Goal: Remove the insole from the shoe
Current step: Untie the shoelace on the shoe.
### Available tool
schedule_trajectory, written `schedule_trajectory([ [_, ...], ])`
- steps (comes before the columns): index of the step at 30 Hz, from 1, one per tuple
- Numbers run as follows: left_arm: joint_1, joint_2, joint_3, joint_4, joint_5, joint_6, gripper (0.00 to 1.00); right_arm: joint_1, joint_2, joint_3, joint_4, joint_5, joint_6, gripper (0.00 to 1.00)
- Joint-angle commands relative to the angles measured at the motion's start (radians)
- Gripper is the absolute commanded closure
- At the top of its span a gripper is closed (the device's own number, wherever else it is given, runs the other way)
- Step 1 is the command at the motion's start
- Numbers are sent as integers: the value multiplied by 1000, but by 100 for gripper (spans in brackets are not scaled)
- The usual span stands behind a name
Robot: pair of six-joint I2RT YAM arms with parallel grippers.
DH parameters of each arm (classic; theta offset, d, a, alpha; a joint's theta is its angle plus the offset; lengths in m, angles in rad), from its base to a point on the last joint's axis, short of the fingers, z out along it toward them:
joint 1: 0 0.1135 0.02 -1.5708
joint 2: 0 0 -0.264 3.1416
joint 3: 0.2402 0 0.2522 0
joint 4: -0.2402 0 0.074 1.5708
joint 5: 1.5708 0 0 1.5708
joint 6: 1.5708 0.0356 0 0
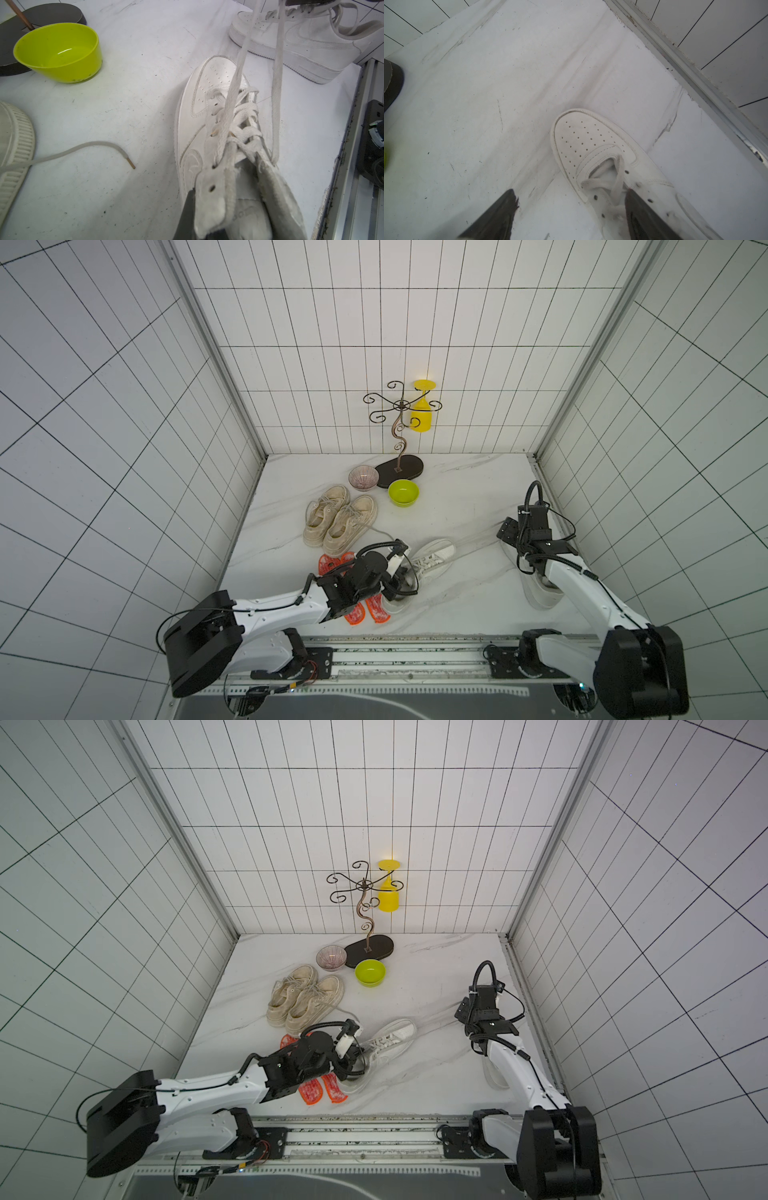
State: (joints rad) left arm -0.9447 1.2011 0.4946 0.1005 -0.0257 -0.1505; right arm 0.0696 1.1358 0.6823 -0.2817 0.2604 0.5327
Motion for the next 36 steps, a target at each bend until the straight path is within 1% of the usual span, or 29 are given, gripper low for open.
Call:
schedule_trajectory([
  [1, 74, -69, -18, 119, 46, -65, 100, -27, -26, 54, -23, 54, 18, 16],
  [4, 122, -102, -45, 142, 50, -95, 100, -45, -48, 54, -22, 51, 21, 16],
  [7, 125, -97, -36, 135, 42, -98, 100, -46, -56, 58, -22, 49, 21, 15],
  [11, 125, -58, -8, 129, 58, -111, 100, -45, -51, 63, -23, 31, 20, 15],
  [13, 126, -33, 9, 134, 65, -128, 100, -45, -58, 66, -22, -14, 12, 15],
  [15, 124, 0, 32, 149, 84, -138, 100, -34, -86, 43, 18, -113, -6, 17],
  [17, 116, 42, 72, 138, 66, -172, 100, 7, -111, 31, 61, -209, -35, 18],
  [21, 83, 140, 172, 110, -5, -240, 100, 178, -111, 56, 36, -230, -82, 19],
  [23, 65, 207, 234, 85, -58, -278, 100, 261, -122, 34, 51, -257, -75, 19],
  [26, 57, 316, 326, 41, -88, -340, 100, 359, -132, -20, 103, -291, -41, 20],
  [30, 44, 428, 432, -14, -116, -384, 99, 440, -119, -73, 202, -349, 3, 22],
  [33, 37, 480, 489, -45, -121, -415, 93, 469, -97, -75, 238, -355, 7, 22],
  [34, 34, 491, 503, -49, -111, -418, 89, 475, -83, -71, 238, -348, 4, 22],
  [35, 31, 497, 512, -49, -99, -418, 83, 477, -69, -65, 229, -337, 8, 23],
  [36, 28, 500, 515, -49, -94, -419, 80, 478, -58, -63, 228, -333, 10, 23],
])
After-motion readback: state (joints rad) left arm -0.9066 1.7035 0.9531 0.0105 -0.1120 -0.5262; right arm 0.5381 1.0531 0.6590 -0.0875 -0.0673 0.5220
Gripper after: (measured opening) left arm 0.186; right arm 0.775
